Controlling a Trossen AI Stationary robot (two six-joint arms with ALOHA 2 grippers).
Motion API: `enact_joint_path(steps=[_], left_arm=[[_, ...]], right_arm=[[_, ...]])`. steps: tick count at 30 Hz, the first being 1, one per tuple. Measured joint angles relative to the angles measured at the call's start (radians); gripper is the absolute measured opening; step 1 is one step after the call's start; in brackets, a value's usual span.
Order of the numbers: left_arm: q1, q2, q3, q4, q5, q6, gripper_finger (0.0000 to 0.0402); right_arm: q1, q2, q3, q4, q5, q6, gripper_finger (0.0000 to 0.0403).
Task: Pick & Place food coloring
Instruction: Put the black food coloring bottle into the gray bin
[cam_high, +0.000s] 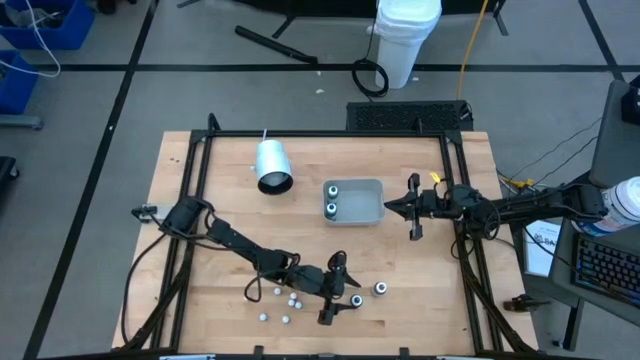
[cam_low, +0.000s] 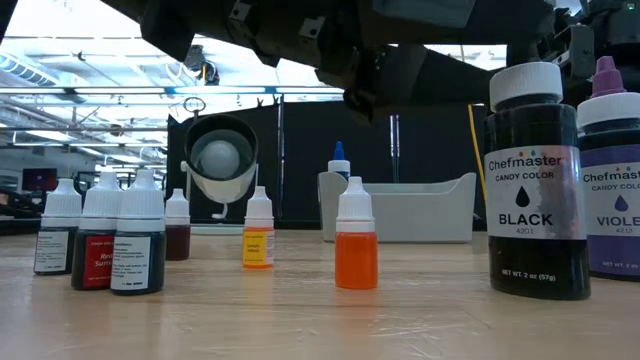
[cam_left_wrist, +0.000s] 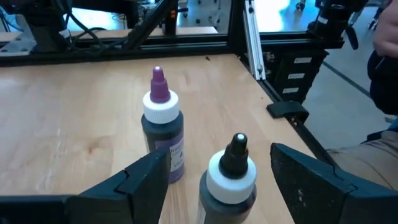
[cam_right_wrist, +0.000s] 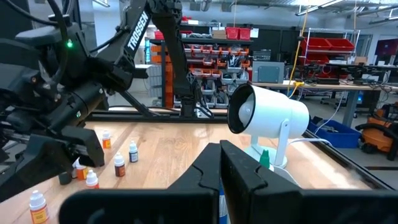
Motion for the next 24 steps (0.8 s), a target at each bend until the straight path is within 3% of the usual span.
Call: enact_joint_path(steps=[11,24], left_arm=[[0.0,0.069,0.0,0.134,0.074,-0.015,0.0274],[0.003,0.068,0.002,0.1,0.044,-0.003,0.0273]], right_arm=[[0.0,0.0,0.0,0.001,0.0,-0.001,0.0001],[0.0,0.0,0.0,0.001,0.0,-0.001,0.0001]])
